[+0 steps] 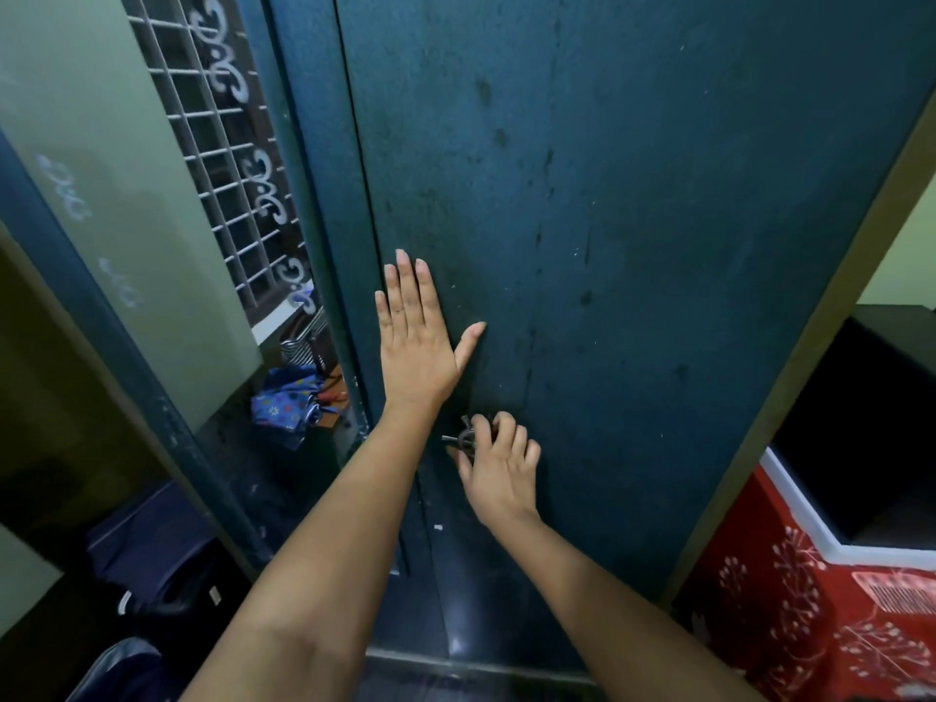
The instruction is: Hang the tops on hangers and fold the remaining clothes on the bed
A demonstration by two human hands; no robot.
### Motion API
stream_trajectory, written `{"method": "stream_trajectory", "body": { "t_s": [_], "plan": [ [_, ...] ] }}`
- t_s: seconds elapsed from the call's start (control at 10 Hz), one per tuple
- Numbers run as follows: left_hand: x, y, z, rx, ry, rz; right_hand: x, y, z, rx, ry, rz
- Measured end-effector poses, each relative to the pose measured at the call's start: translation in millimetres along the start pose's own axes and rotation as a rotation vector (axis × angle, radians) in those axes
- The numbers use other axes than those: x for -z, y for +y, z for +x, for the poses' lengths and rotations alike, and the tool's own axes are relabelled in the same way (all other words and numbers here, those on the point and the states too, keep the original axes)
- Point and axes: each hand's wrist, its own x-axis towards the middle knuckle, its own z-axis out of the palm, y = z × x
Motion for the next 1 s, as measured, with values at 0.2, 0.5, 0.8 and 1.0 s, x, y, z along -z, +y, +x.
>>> {"method": "stream_trajectory", "body": {
  "t_s": [0.2,0.5,0.8,1.0],
  "plan": [
    [-9,-2,4,-0.012,0.006,0.022,-11,3,7,0.029,0.020,-0.011],
    [-8,-2,4,-0.013,-0.029,0.009,-3,13,26,0.352,-0.024,-0.219],
    [16,-5,-1,-0.045,-0.165,0.010,43,21,29,0.514,-0.279,-0.327],
    [61,-18,-32,-0.018,-0.252,-0.319,117,50,28,-0.086,-0.392,0.323]
  ]
}}
